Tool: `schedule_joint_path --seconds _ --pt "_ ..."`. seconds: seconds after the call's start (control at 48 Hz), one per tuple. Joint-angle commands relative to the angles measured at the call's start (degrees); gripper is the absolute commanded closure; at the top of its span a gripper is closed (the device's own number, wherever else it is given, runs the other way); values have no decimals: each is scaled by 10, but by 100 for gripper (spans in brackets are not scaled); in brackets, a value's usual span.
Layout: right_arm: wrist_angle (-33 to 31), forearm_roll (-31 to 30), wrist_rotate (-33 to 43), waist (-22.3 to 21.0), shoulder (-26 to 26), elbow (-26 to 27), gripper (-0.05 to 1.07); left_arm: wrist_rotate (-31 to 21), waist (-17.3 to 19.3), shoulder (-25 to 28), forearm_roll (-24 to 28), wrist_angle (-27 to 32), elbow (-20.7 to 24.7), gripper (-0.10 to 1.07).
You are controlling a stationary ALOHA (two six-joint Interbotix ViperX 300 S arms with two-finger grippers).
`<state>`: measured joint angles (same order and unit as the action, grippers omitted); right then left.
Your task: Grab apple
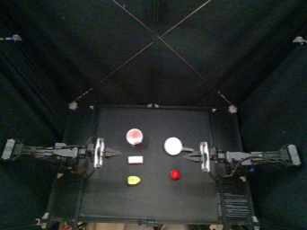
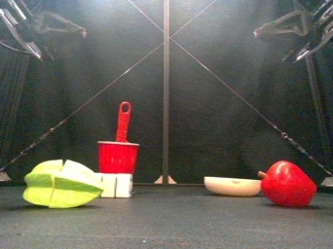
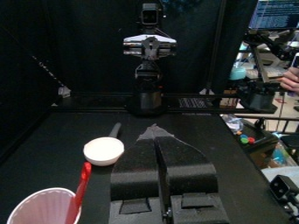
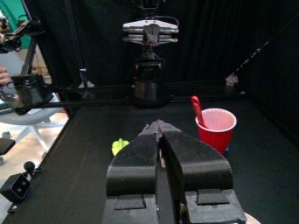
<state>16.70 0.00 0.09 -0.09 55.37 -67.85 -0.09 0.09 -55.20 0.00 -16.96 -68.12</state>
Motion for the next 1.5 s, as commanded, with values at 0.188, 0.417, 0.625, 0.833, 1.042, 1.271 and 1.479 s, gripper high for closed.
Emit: schedule_joint_path --seconds 0.188,0.417,0.625,0.833,1.042,1.271,1.479 --pt "-36 20 26 -4 -31 -8 101 4 18 11 21 -62 -3 99" --pt "-165 66 118 2 -98 -17 101 4 18 11 27 -73 -30 97" --pt "-284 64 202 17 -128 12 100 3 18 11 25 -73 -33 97" --pt "-422 35 272 12 -134 82 100 3 20 11 25 -73 -34 97" --pt "-504 -51 363 13 -141 136 100 3 20 11 25 -74 -36 97" --pt "-556 -178 504 21 -147 163 100 -2 20 11 13 -75 -46 97" --pt "-560 -230 632 101 -163 134 100 -2 17 11 -9 -83 -52 97"
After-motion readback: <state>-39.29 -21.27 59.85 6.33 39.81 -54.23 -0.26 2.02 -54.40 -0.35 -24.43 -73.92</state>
